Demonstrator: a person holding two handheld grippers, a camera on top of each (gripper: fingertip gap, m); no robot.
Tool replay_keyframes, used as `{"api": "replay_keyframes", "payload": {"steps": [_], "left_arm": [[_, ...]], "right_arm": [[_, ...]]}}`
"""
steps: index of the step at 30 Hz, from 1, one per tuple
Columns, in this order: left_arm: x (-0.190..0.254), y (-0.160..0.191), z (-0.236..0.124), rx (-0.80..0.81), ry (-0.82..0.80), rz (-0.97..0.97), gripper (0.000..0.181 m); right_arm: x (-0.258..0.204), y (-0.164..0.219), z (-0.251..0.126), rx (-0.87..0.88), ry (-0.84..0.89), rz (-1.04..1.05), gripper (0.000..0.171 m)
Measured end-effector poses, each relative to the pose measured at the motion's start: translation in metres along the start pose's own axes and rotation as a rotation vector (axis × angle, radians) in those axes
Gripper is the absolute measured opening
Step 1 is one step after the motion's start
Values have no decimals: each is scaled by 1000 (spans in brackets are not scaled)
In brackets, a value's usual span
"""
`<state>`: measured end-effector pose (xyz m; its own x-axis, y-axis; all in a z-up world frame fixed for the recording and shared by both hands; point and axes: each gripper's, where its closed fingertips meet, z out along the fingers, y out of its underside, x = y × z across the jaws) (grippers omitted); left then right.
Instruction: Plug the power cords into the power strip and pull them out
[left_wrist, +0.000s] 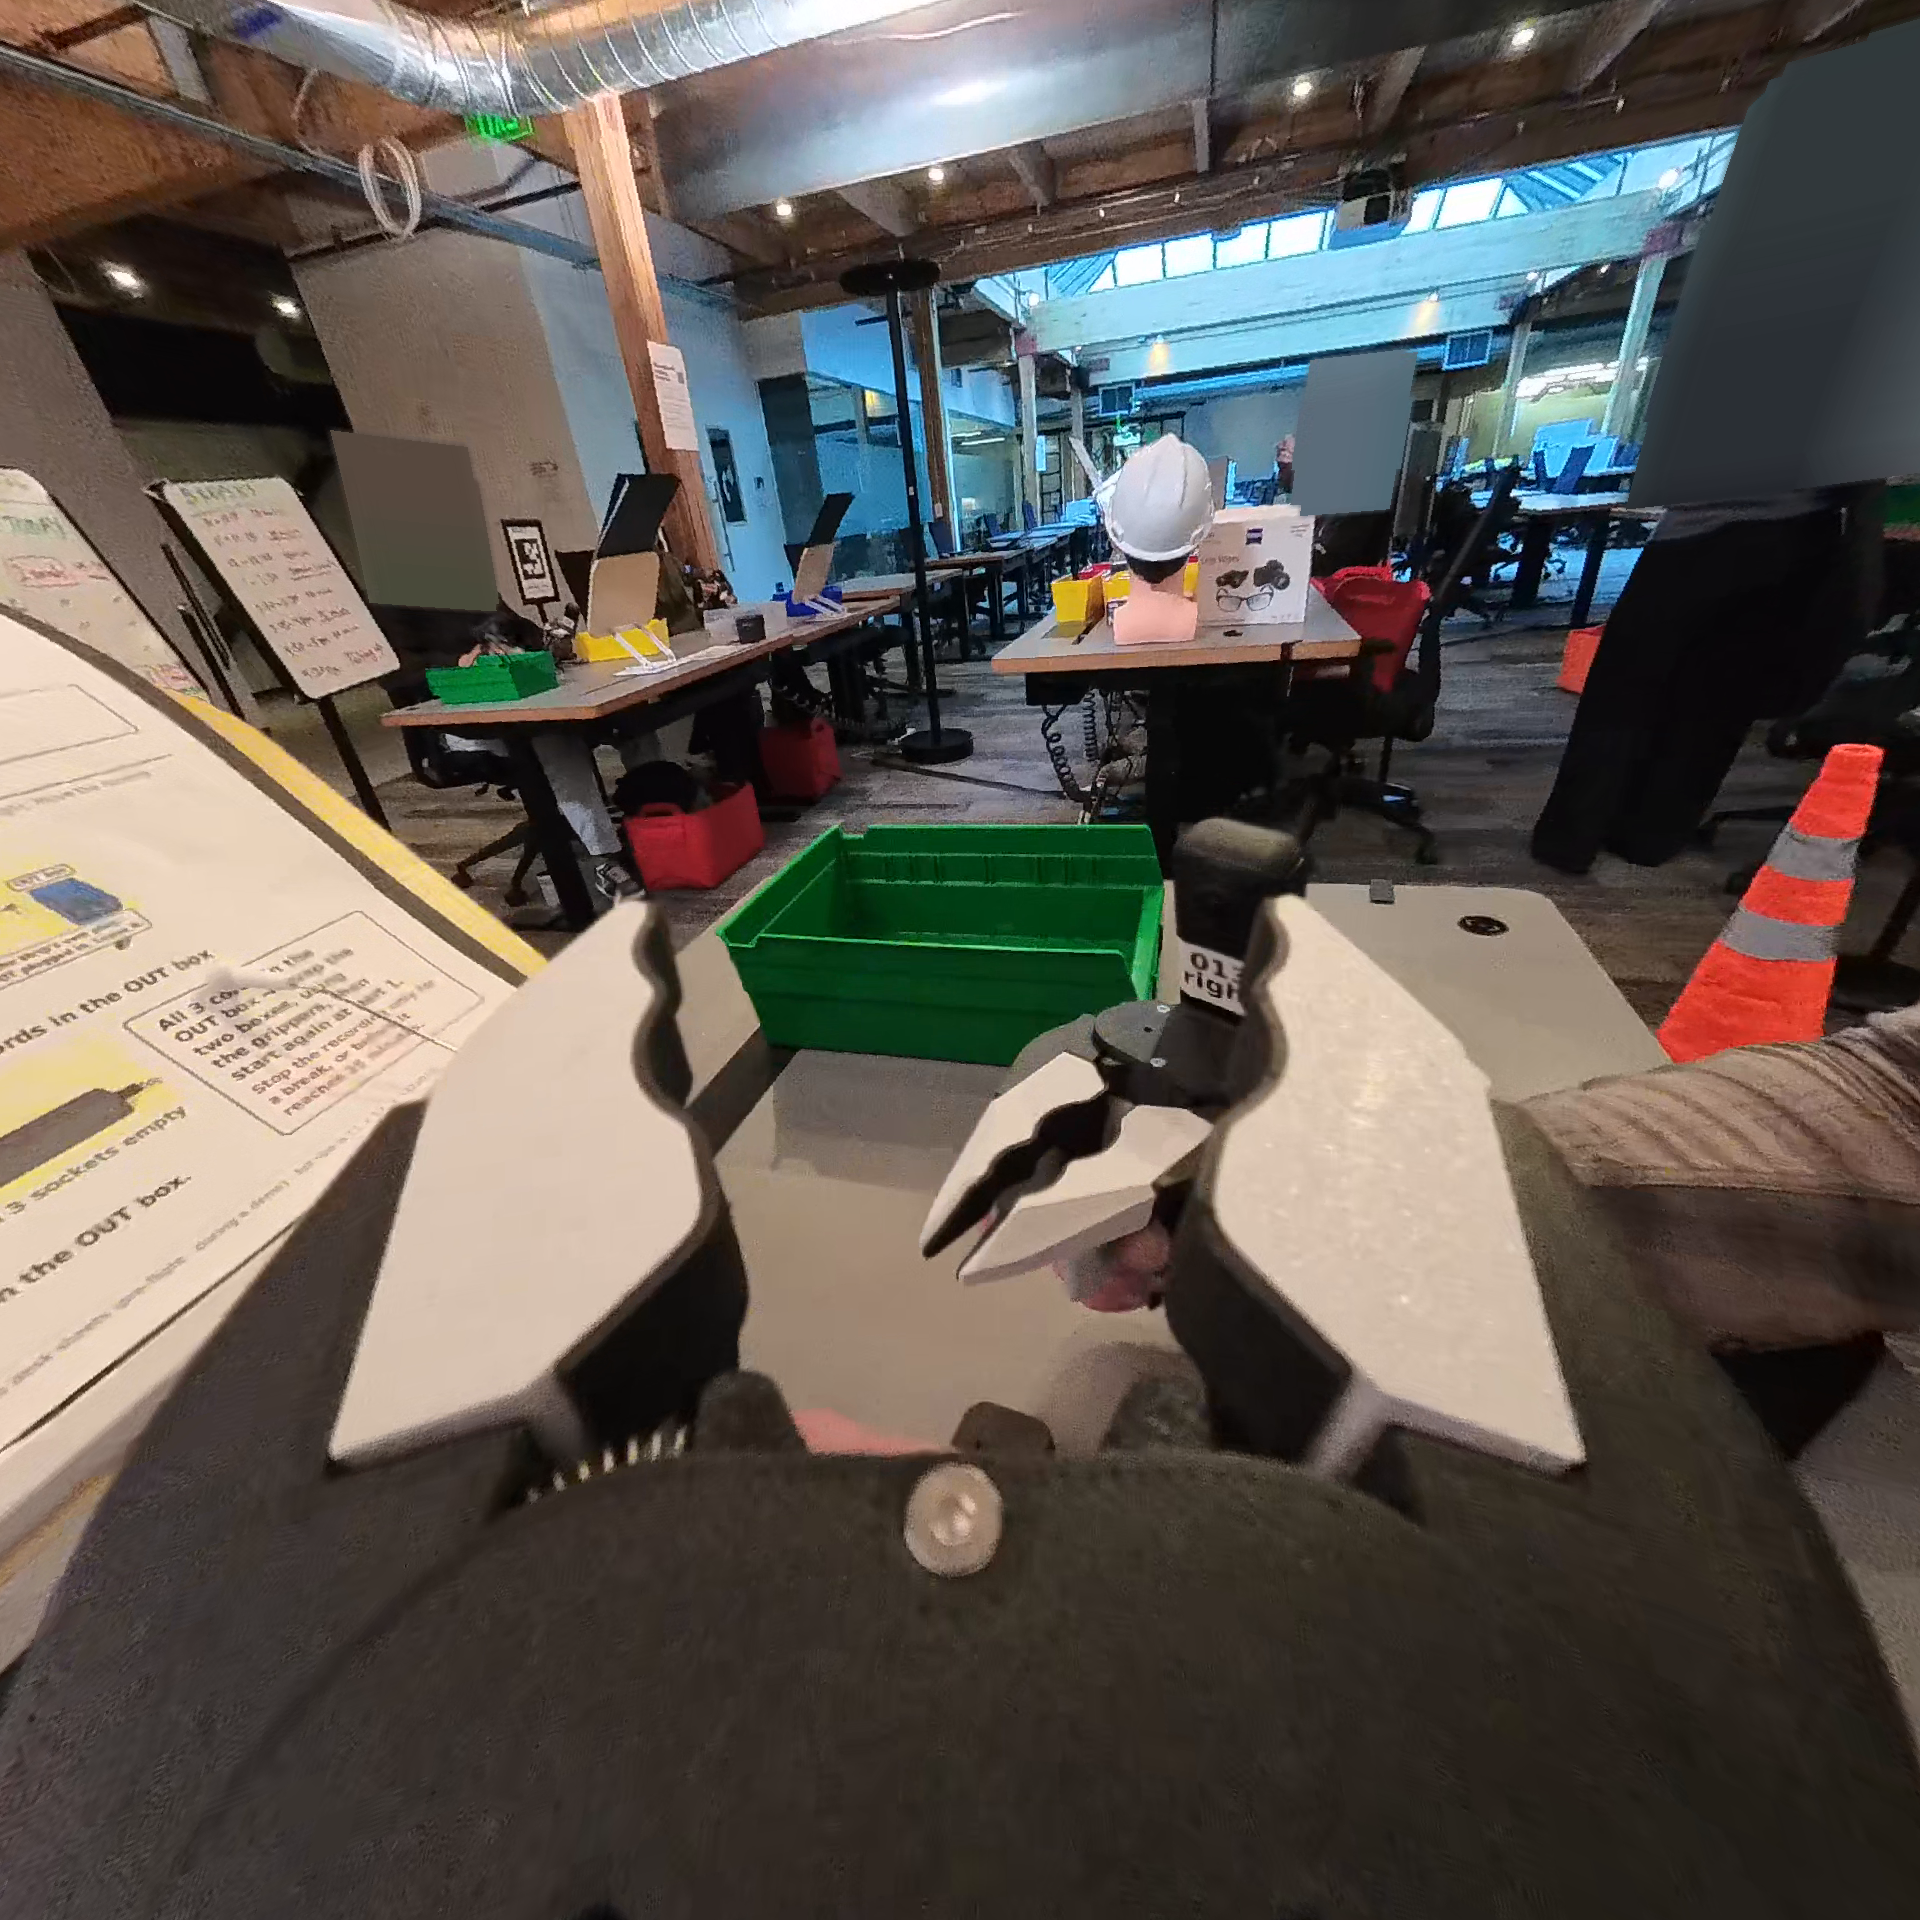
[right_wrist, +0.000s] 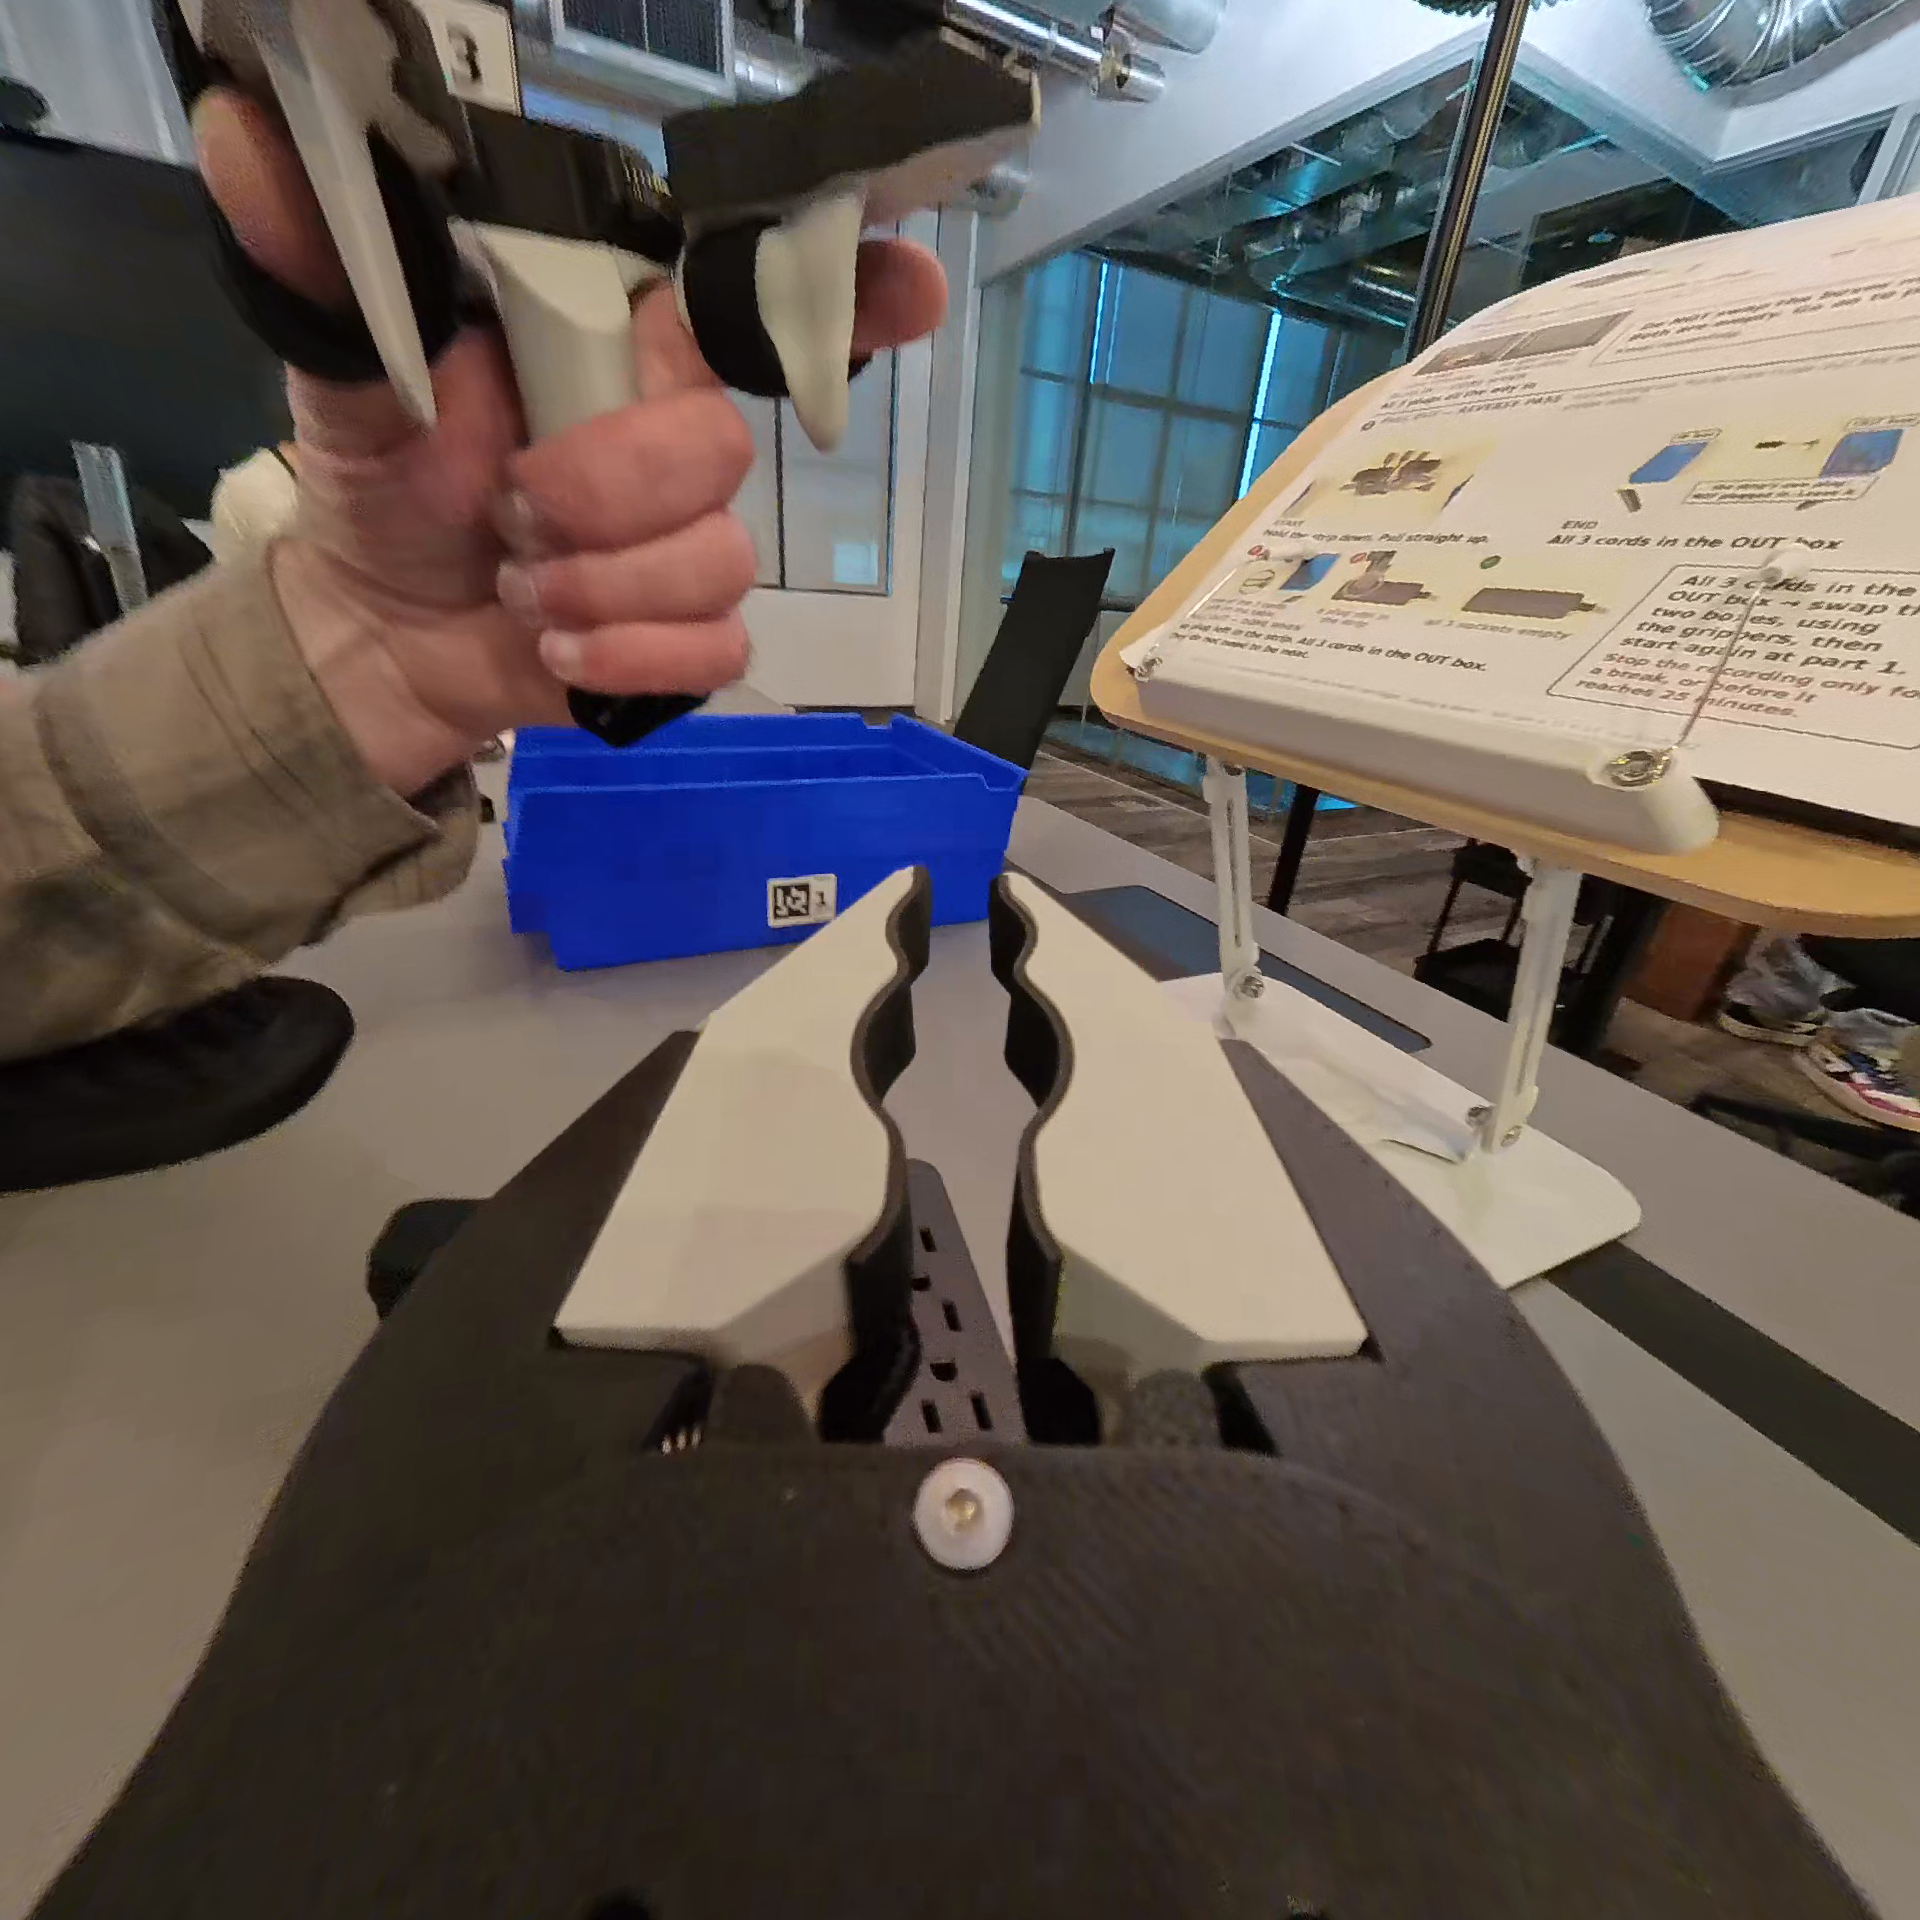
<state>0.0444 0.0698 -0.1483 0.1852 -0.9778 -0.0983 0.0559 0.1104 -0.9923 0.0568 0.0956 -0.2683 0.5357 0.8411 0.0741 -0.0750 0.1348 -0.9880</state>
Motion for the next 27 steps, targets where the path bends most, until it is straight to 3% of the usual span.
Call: {"api": "replay_keyframes", "payload": {"steps": [7, 12, 17, 21, 23, 27], "left_arm": [[-4, -7, -8, -25, -47, 54, 74], [-9, -15, -17, -21, -84, 89, 70], [-16, -15, -23, -13, -99, 88, 67], [-22, -17, -28, -5, -132, 112, 51], [-27, -19, -29, 21, -158, 110, 41], [-34, -14, -31, 17, -185, 142, 26]], "right_arm": [[17, 2, -1, -14, 91, -94, 12], [38, -51, 19, 2, 94, -86, 20], [57, -122, 35, 214, 81, -100, 21], [63, -96, 26, 306, 80, -78, 17], [71, -68, 32, 240, 65, -19, 20], [79, -61, 31, 228, 74, -9, 20]]}}
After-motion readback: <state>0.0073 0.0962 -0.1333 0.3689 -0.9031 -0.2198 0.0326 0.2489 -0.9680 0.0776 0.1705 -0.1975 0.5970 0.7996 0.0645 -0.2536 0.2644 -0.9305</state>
